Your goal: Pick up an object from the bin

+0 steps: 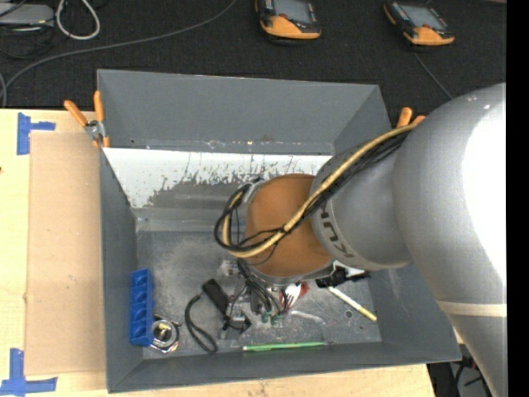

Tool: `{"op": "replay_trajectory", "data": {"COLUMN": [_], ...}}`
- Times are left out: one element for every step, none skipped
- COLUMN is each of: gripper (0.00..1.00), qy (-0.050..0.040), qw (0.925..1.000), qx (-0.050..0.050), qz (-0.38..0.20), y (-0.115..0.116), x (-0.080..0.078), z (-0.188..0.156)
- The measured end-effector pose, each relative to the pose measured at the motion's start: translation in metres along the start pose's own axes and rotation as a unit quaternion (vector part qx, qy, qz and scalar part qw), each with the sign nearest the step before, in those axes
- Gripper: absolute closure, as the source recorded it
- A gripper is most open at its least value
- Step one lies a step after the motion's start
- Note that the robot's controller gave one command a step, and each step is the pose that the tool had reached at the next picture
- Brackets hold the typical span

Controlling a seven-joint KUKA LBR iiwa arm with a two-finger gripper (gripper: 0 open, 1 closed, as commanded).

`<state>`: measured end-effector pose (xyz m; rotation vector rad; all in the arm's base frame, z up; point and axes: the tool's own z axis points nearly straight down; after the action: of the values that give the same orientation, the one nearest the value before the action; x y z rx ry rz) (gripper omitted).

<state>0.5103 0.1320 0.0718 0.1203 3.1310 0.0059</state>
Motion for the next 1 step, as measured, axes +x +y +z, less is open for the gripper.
{"op": "replay_trajectory", "data": {"gripper": [0.00], "qy": [0.0039], "qw": [0.9989], "qx": [0.000], "qz": [0.047], "y": [-0.0122], "x": [-0.0007], "z": [0.0021]}}
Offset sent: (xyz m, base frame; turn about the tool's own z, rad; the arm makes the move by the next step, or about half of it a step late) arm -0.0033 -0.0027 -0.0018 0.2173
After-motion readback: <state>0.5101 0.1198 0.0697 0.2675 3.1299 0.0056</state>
